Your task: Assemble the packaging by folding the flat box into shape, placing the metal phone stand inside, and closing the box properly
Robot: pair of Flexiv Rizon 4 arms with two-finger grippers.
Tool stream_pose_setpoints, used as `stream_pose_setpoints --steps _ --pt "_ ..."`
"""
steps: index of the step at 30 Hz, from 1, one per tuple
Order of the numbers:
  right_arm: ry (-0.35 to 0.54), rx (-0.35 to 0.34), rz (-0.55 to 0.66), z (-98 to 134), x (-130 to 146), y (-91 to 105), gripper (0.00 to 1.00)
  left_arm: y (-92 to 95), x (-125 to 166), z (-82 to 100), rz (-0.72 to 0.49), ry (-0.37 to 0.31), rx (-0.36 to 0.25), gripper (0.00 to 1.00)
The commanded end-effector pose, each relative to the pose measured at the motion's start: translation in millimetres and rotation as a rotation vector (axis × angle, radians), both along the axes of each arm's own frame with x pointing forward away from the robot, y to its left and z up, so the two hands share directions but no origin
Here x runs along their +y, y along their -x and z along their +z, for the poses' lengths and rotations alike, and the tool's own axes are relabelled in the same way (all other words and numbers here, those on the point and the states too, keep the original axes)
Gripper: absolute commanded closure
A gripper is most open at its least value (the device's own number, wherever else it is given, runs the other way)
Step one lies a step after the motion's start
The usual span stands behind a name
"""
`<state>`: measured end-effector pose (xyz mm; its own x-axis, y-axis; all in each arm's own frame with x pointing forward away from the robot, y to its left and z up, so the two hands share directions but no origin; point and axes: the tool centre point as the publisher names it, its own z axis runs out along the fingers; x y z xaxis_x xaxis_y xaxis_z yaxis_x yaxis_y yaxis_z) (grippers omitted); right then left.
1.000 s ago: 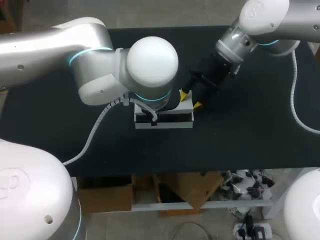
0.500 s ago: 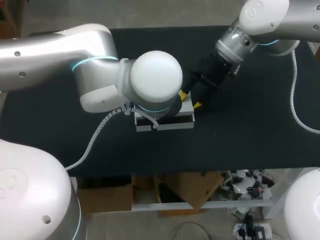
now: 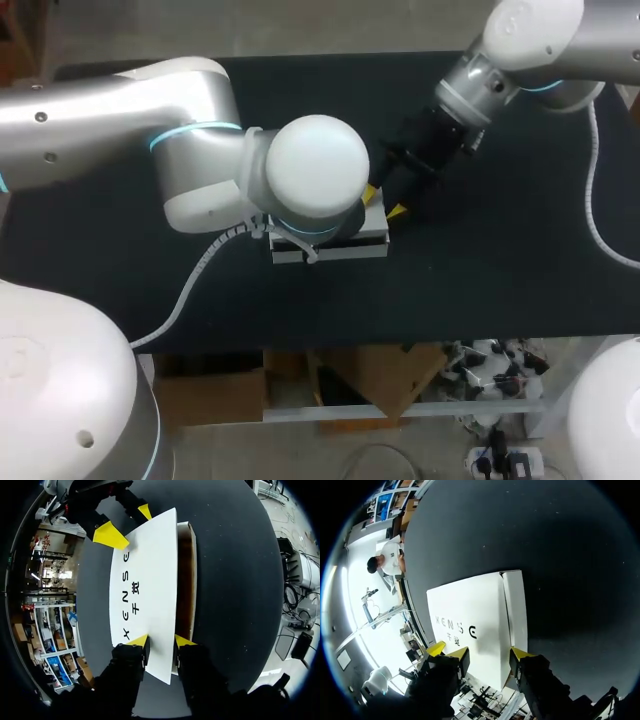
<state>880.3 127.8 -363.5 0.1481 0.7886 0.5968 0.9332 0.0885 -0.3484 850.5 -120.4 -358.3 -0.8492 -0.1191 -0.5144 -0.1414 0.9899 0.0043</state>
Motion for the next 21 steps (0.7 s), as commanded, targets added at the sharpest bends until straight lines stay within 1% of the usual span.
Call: stream_pose_setpoints --steps 1,9,10,14,17,18,20,21 --pt "-0.001 -0.004 -0.003 0 -1 2.1 0.46 2.8 -3 -3.4 0.006 -0.008 -0.007 0.7" --pt "-0.007 -0.016 -0.015 5 -6 4.4 0.47 3.2 -4 -3.9 0.003 -0.012 -0.008 0.69" --pt "-0.01 -0.019 -0.018 6 -7 4.9 0.5 3.3 -4 -4.1 0.003 -0.012 -0.007 0.69" --pt "-0.019 -0.037 -0.03 12 -12 7.9 0.55 3.3 -4 -4.5 0.003 -0.012 -0.007 0.68" --pt "-0.024 -0.051 -0.038 15 -14 9.8 0.65 3.4 -4 -4.8 0.004 -0.012 -0.007 0.68" --pt "-0.028 -0.057 -0.04 16 -15 10.5 0.72 3.4 -4 -4.9 0.004 -0.012 -0.007 0.68" --pt "-0.035 -0.072 -0.043 18 -15 12.0 1.0 3.5 -3 -5.0 0.005 -0.012 -0.007 0.68" --pt "-0.038 -0.078 -0.042 20 -15 12.9 1.0 3.6 -3 -5.0 0.005 -0.012 -0.007 0.68"
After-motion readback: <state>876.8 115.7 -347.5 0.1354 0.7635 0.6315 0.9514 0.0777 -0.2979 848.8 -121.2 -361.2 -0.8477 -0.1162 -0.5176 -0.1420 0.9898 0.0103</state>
